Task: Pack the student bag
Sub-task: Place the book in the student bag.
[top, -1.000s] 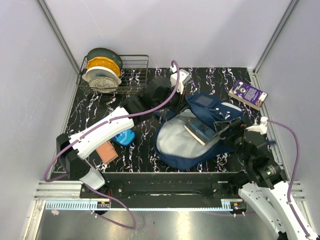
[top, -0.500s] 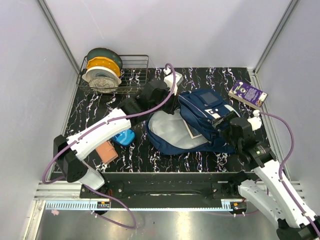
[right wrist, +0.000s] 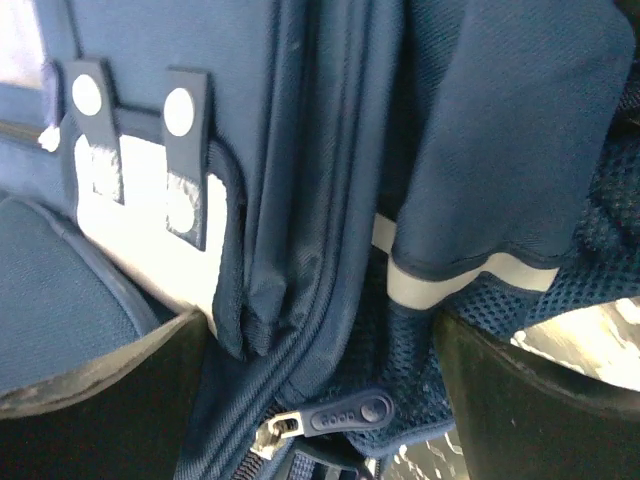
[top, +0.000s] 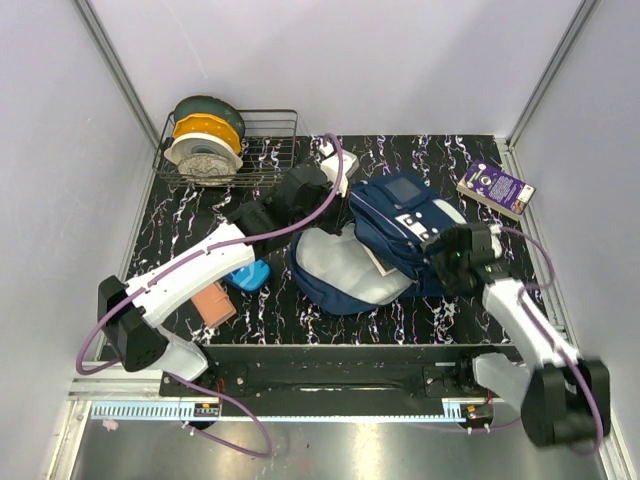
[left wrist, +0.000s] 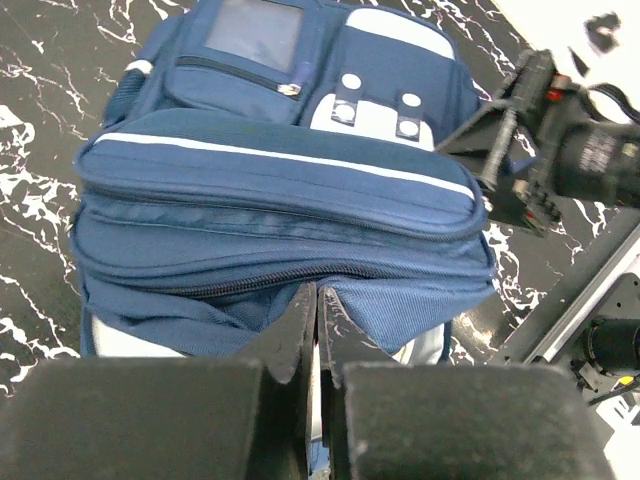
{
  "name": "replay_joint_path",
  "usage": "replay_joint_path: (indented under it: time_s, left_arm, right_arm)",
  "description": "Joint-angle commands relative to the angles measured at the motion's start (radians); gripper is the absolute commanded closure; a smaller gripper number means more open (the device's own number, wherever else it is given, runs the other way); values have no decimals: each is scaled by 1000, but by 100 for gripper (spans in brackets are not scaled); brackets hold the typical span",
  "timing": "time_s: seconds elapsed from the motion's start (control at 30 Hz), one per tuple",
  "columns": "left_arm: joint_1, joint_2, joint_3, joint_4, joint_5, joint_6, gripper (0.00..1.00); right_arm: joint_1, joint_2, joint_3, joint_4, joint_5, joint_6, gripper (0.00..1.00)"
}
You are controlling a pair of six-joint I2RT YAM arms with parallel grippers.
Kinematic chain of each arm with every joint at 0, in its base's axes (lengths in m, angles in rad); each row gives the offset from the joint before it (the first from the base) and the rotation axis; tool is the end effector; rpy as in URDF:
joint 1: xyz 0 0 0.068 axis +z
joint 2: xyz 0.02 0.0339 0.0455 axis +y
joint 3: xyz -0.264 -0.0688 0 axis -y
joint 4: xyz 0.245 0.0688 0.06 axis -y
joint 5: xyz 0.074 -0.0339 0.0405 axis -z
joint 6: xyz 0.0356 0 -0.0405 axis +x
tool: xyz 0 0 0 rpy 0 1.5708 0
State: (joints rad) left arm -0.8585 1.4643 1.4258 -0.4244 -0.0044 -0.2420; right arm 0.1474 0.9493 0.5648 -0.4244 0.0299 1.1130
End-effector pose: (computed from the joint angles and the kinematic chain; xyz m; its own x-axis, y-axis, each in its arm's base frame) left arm 0.2205 -0.2551 0.3776 -0.4641 0.1708 -0.8692 0.6624 0.7184 -0.2125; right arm 0.1896 0.0271 0.2126 -0.4297 0.8427 -0.3245 0.5861 0.5336 0.6097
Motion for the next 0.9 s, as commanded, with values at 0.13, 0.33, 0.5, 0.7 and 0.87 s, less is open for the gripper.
replay_joint_path:
  time_s: [0.13, 0.33, 0.5, 0.7, 0.87]
  left_arm:
    - [-31, -49, 16, 124, 29, -88, 100]
    - [-31, 5, 54, 101, 64, -94, 98]
    - [-24, 13, 61, 84, 11, -97, 71]
    - [-22, -13, 38, 95, 53, -79, 20]
    - [-11, -71, -28, 148, 78, -59, 4]
  right_arm:
    - [-35, 417, 346, 277, -196, -174, 0]
    - [-129, 422, 452, 230, -177, -243, 0]
    - [-293, 301, 457, 142, -96, -317, 1]
    - [-484, 354, 532, 32, 27, -384, 0]
    - [-525, 531, 645, 41, 192, -450, 0]
